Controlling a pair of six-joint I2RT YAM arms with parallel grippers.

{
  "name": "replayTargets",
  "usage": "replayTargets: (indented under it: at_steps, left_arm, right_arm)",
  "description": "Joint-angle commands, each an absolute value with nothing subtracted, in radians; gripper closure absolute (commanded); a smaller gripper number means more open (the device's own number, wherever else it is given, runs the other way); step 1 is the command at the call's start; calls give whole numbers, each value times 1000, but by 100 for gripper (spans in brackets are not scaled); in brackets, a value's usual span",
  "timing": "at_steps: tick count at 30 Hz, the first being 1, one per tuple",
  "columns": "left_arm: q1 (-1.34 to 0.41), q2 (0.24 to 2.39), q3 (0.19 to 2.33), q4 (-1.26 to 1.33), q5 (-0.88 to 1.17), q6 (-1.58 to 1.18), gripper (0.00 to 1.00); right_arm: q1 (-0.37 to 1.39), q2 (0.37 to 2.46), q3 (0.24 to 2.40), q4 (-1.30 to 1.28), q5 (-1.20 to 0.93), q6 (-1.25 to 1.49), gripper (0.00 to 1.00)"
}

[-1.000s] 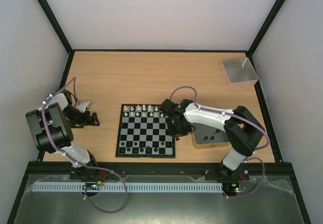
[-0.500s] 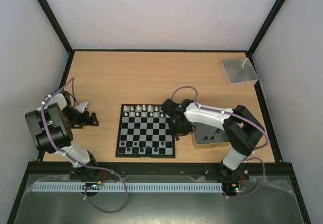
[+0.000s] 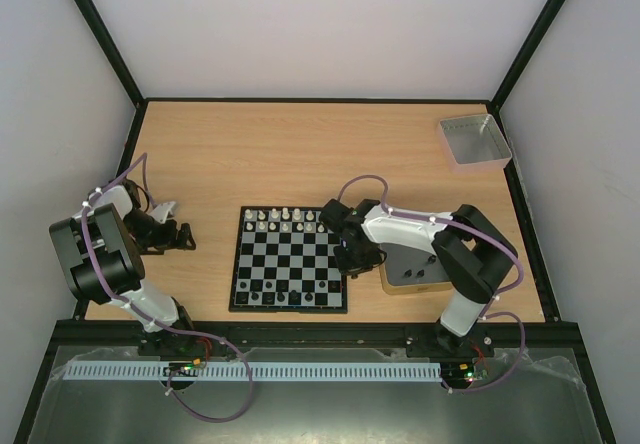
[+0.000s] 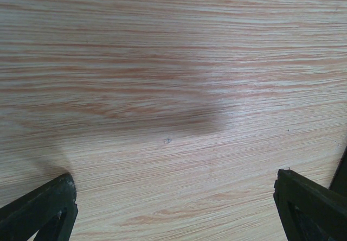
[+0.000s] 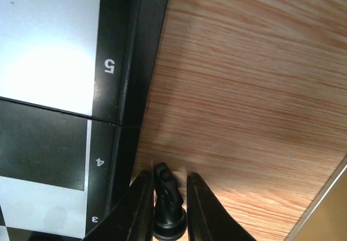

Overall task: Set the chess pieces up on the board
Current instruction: Pick up the chess piece at the center of the board.

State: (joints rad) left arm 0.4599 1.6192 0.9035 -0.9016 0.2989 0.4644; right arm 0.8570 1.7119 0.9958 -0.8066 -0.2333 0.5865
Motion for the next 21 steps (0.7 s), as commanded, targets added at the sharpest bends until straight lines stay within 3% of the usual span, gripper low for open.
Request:
replayTargets:
  at_steps: [1, 21]
  left_arm:
    - [471, 1634, 896, -923, 290, 474, 1]
    - [471, 1644, 896, -922, 290, 474, 1]
  right_arm:
    - [853, 1729, 983, -791, -236, 570, 83]
    - [831, 1775, 1019, -799, -233, 529, 85]
